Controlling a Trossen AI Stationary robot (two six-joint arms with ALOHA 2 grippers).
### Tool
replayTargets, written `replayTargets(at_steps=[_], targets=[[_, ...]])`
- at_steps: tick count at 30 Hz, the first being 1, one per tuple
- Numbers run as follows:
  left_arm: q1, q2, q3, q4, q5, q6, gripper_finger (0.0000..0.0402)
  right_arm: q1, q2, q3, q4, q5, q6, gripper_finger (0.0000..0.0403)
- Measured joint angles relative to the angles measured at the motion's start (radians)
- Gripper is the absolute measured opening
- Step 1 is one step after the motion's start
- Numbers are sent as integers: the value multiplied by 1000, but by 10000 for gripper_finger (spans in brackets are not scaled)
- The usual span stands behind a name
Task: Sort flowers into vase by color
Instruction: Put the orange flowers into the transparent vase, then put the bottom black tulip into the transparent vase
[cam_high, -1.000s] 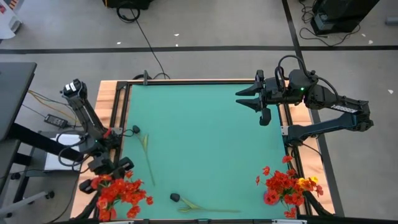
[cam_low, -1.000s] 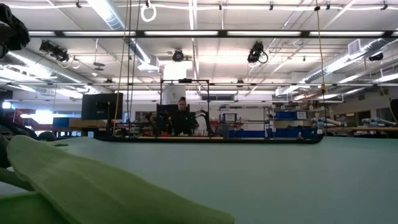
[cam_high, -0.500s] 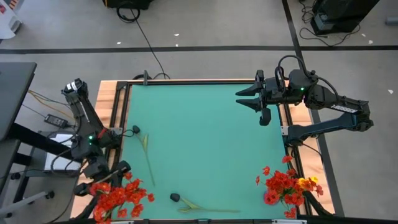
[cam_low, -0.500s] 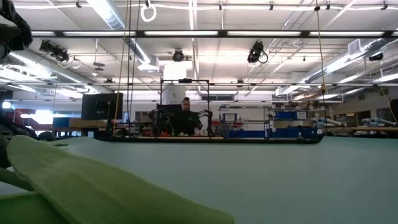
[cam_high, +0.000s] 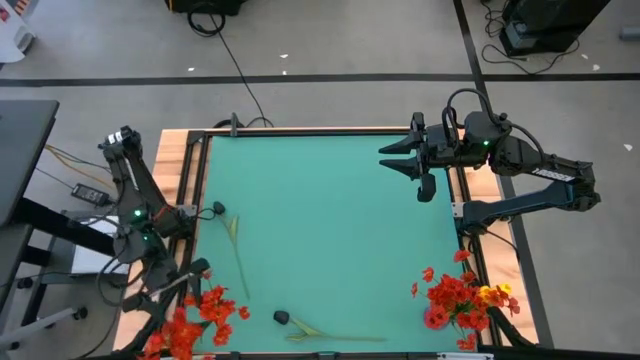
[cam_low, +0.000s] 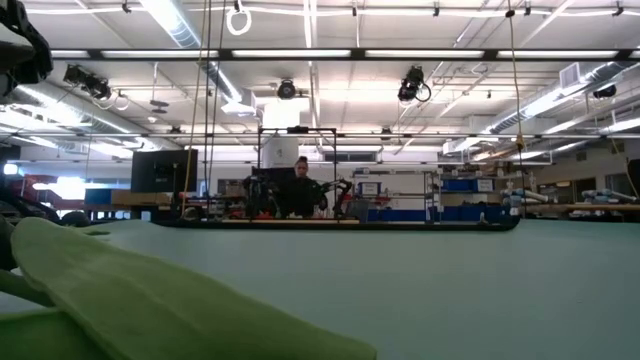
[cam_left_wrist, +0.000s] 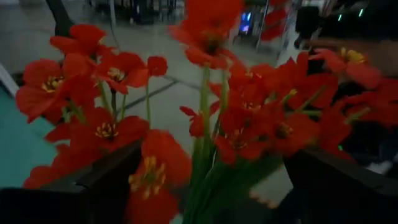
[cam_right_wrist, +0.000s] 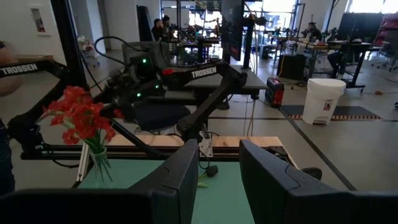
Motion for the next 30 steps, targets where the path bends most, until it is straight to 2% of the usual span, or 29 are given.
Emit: replayTargets(at_steps=[8,13,21,26,30], targets=[[0,-49,157,-395,-2,-31,377,0,0,0,0,0,0,126],[0,-54,271,-573,-71,-78,377,0,0,0,0,0,0,126],[24,-53,477,-915,-417,-269,377,0,0,0,0,0,0,126],[93,-57,538,-1050,-748,-571,377,0,0,0,0,0,0,126],[197,-61,537,-1111,-865,-740,374,0,0,0,0,0,0,126]])
